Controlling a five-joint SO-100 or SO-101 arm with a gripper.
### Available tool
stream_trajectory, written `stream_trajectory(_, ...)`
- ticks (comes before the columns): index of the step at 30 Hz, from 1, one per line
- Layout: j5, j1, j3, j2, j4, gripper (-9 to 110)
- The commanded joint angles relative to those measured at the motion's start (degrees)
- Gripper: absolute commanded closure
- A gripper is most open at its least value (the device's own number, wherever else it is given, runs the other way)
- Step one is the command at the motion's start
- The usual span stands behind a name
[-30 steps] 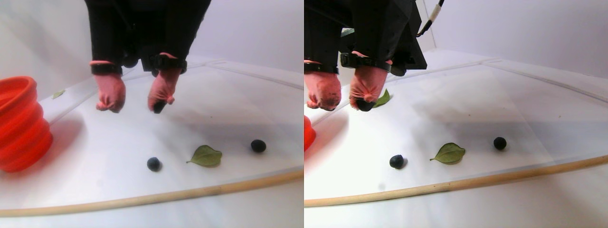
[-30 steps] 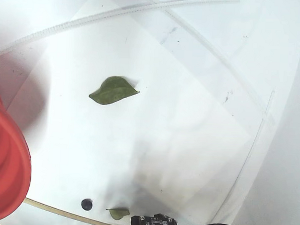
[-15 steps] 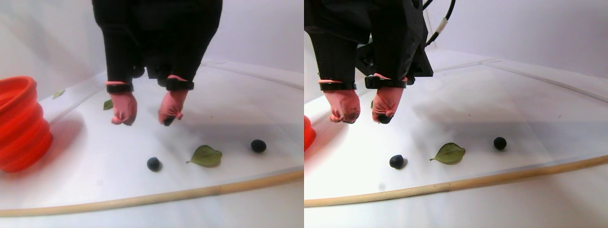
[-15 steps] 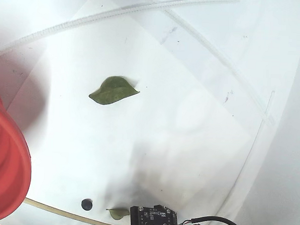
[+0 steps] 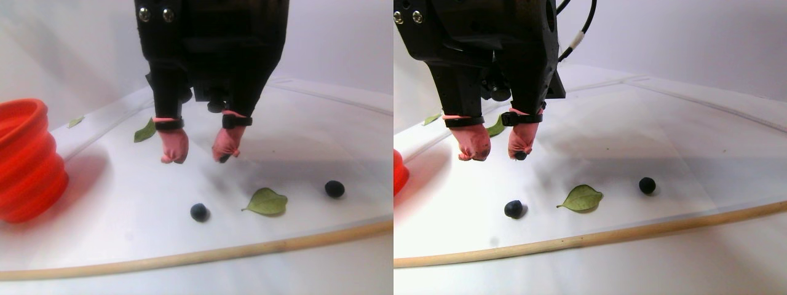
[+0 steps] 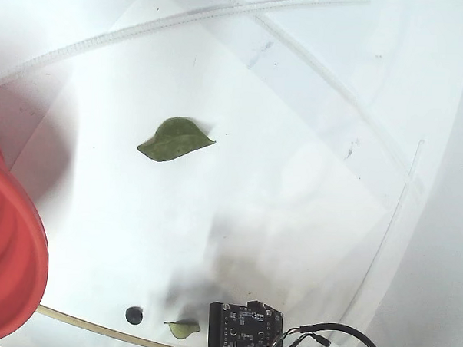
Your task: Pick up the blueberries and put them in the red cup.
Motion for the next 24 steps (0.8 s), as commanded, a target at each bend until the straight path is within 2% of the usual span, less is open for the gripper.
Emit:
stream_trajectory(1, 0.09, -0.53, 1.23, -1.23, -1.41, 85)
stream_trajectory(24, 0.53, -0.97, 0.18, -17.49, -15.21, 85)
